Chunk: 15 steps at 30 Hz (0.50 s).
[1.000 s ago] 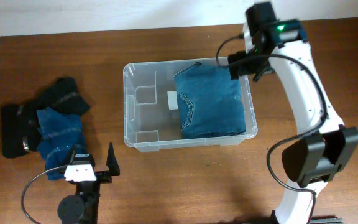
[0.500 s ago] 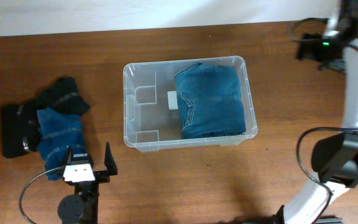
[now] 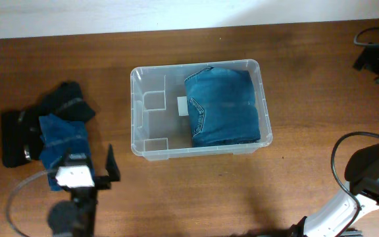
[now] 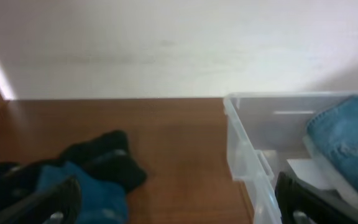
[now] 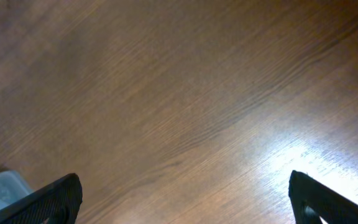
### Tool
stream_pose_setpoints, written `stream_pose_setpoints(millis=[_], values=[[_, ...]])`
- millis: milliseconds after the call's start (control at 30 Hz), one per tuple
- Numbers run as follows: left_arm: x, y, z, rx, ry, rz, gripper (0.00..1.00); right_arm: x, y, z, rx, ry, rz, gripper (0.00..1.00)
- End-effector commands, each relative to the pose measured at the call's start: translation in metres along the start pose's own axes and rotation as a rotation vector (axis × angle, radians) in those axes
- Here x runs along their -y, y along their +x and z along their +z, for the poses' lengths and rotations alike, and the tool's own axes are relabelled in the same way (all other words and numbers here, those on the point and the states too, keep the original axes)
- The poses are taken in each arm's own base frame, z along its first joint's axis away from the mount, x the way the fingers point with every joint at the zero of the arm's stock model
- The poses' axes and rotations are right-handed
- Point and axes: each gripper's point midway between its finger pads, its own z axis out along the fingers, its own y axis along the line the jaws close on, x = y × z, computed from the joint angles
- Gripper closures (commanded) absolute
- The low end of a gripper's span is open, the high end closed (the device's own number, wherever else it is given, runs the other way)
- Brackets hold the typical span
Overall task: Pack container
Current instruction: 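Grasp the dark teal jeans on the left with the left gripper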
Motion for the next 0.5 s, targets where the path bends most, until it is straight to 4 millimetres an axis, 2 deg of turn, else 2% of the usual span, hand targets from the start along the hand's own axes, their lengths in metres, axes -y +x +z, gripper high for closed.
stream_pose_setpoints(millis=[0,133,233,367,467], values=[[-0.011,-0.047,0.012,-0.06,-0.023,0.005,0.01,0.0,-0.004,-0.005,0.017,-0.008,0.008,0.02],[-0.009,-0.065,0.041,-0.292,0.073,-0.064,0.01,0.0,-0.004,-0.005,0.017,-0.008,0.008,0.01],[0.004,-0.069,0.057,-0.462,0.192,-0.146,0.01,0.0,-0.004,-0.005,0.017,-0.008,0.008,0.02],[0.012,-0.058,0.078,-0.603,0.263,-0.22,0.0,0.0,-0.004,-0.005,0.017,-0.008,0.008,0.02],[0.02,-0.037,0.09,-0.68,0.328,-0.274,0.01,0.0,-0.004,-0.005,0.017,-0.008,0.008,0.02]])
